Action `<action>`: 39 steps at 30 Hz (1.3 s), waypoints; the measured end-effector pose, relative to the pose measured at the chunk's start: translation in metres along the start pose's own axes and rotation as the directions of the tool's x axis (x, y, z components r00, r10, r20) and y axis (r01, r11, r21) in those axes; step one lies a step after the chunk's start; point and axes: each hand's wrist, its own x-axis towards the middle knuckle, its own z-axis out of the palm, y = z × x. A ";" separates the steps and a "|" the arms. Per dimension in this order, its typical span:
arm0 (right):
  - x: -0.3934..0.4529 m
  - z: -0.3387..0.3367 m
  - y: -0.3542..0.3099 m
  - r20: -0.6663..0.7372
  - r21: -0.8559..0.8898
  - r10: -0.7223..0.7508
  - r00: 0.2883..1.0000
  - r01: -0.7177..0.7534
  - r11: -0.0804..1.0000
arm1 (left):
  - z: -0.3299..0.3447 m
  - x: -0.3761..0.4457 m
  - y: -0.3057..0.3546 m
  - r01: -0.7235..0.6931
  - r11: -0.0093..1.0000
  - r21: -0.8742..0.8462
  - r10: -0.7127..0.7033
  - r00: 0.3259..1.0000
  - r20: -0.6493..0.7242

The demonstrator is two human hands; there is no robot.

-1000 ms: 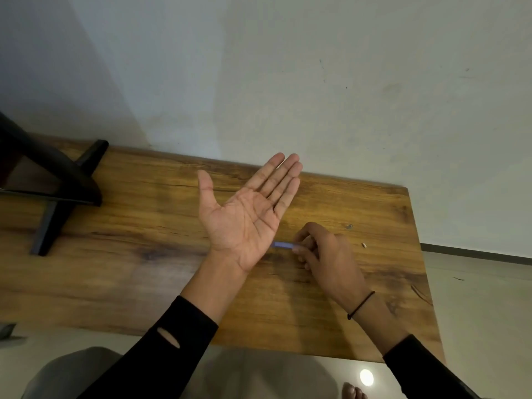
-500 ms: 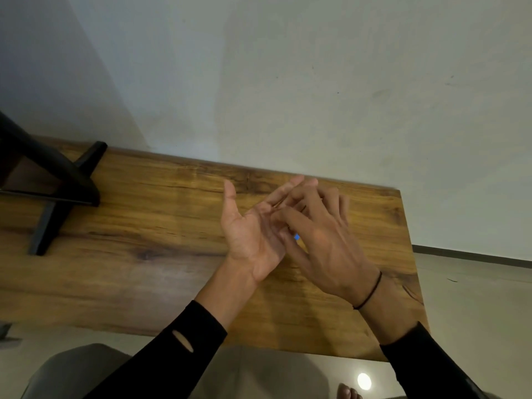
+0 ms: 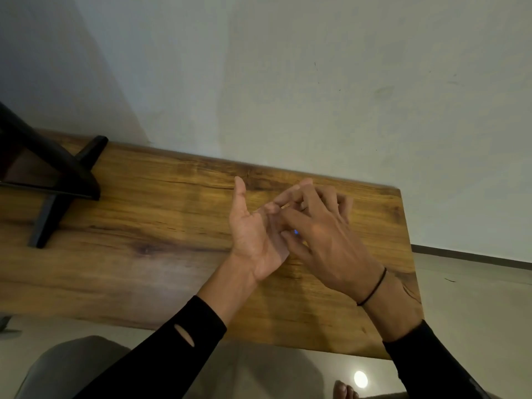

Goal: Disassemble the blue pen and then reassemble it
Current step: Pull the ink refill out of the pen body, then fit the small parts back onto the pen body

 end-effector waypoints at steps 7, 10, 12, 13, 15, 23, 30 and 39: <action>-0.003 -0.020 0.037 -0.201 0.552 0.403 0.893 -0.236 0.800 | 0.002 0.022 0.000 0.113 0.622 0.775 0.309 0.874 -0.375; -0.008 -0.026 0.055 -0.187 0.792 0.581 0.792 -0.229 0.567 | -0.002 0.028 -0.020 0.282 -0.249 0.927 0.453 0.879 -0.146; -0.009 -0.028 0.059 -0.156 0.869 0.639 0.753 -0.203 0.451 | -0.002 0.033 -0.039 0.313 -0.506 0.804 0.420 0.903 -0.088; -0.009 -0.029 0.061 -0.133 0.900 0.661 0.739 -0.188 0.392 | -0.003 0.037 -0.046 0.326 -0.549 0.769 0.407 0.908 -0.094; -0.010 -0.029 0.064 -0.091 0.946 0.688 0.720 -0.152 0.285 | -0.004 0.045 -0.057 0.341 -0.598 0.725 0.385 0.916 -0.113; -0.018 -0.030 0.074 0.042 0.988 0.703 0.710 -0.136 0.078 | -0.002 0.044 -0.051 0.241 -0.406 0.882 0.331 0.938 -0.104; -0.013 -0.031 0.068 0.124 0.989 0.692 0.712 -0.143 -0.030 | 0.008 0.016 -0.030 -0.056 -0.330 0.942 0.277 0.949 0.153; 0.000 -0.030 0.046 0.149 0.987 0.618 0.771 -0.155 -0.045 | 0.008 0.002 -0.015 -0.134 -0.362 0.922 0.315 0.914 0.257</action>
